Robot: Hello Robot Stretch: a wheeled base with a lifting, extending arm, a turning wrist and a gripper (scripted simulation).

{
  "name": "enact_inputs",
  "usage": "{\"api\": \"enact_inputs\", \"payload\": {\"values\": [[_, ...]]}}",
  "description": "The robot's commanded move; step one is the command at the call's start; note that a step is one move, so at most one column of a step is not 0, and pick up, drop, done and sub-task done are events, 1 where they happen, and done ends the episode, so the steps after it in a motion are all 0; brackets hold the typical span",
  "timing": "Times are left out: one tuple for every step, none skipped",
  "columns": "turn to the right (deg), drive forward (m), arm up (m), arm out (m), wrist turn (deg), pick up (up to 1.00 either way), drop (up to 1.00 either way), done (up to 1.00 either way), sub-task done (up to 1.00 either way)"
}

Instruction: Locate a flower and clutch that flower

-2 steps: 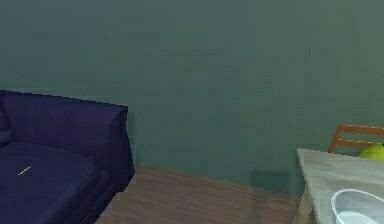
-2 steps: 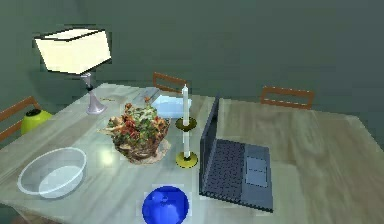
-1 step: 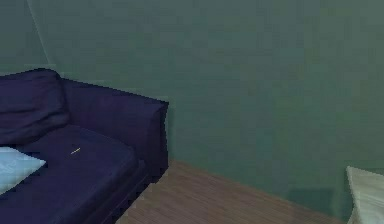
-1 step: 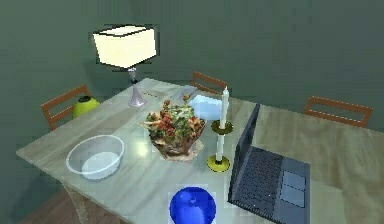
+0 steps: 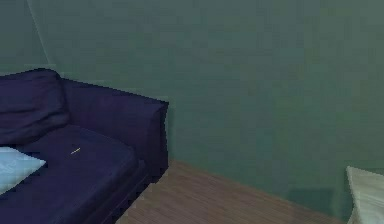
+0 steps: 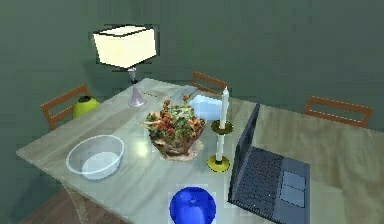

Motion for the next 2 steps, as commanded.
{"api": "enact_inputs", "payload": {"values": [[0.0, 0.00, 0.38, 0.00, 0.0, 0.00, 0.00, 0.00, 0.00], [0.0, 0.00, 0.00, 0.28, 0.0, 0.00, 0.00, 0.00, 0.00]]}}
